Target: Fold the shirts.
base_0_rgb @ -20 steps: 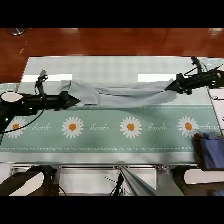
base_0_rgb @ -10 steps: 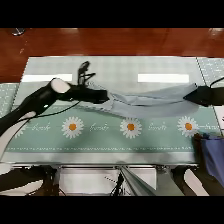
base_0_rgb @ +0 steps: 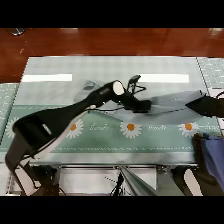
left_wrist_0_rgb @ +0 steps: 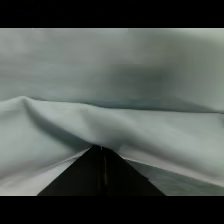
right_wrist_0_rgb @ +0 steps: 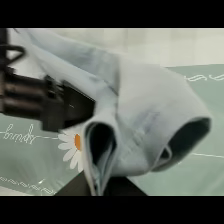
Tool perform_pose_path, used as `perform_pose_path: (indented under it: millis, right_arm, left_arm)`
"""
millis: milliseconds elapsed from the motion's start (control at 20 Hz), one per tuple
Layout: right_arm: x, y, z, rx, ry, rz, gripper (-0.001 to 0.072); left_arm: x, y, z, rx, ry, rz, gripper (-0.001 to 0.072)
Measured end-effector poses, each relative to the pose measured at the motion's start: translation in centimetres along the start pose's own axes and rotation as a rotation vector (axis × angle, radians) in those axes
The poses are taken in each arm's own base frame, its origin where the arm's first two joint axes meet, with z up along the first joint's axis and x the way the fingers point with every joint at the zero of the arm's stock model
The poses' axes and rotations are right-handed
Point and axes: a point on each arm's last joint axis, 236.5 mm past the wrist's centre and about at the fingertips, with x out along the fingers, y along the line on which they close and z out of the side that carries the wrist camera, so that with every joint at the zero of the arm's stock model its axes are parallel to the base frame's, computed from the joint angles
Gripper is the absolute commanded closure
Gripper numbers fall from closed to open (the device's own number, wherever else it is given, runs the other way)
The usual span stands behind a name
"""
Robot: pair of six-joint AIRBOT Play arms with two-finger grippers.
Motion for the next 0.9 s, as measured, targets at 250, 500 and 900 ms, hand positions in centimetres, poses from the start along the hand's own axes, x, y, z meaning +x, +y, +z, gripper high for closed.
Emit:
perform_pose_path:
  millis: [250,500,900]
  right_arm:
    - [-0.1,0.2,0.1,0.003,-0.011,0.005,0.0683]
    - [-0.1,1.0,0.5,0.009,-0.030,0.037,0.0683]
    - [2.4,9.5,2.5,-0.086,-0.036,0.316,0.0683]
  left_arm:
    - [2.7,-3.0,-2.0,-0.038,0.066,-0.088,0.0687]
    - [-7.4,0.6,6.3,-0.062,-0.079,-0.101,0.0686]
    - [-40.0,6.5,7.7,0.028,-0.512,0.177,0.0686]
